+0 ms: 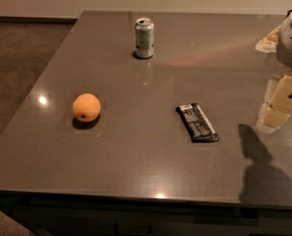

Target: Pick rxbar chocolate

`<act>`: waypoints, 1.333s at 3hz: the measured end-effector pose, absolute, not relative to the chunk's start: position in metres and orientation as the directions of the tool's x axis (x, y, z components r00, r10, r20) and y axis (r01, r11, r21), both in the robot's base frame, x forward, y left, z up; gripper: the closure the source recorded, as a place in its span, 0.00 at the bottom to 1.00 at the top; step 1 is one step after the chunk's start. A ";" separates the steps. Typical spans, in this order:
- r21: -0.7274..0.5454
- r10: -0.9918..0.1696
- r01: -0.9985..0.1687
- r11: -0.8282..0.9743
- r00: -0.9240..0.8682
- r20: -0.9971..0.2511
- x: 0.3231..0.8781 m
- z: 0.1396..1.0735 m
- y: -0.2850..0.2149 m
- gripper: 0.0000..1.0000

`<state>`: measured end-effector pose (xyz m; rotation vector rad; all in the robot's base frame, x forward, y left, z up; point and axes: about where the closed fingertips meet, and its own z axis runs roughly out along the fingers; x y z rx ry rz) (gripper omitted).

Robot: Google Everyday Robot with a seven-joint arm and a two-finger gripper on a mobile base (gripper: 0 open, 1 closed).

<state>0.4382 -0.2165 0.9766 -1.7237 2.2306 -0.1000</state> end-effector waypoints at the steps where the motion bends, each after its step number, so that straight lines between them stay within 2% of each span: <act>1: -0.248 -0.952 -0.930 0.272 -0.224 -0.207 0.439 0.976 -0.216 0.00; 2: -0.249 -0.927 -0.898 0.362 -0.316 -0.203 0.455 0.969 -0.210 0.00; 3: -0.201 -0.861 -0.838 0.508 -0.484 -0.156 0.489 0.938 -0.196 0.00; 4: -0.125 -0.750 -0.739 0.662 -0.650 -0.125 0.500 0.913 -0.185 0.00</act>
Offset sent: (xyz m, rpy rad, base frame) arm 0.0522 0.0211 -0.0321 -0.0160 0.0191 -0.3403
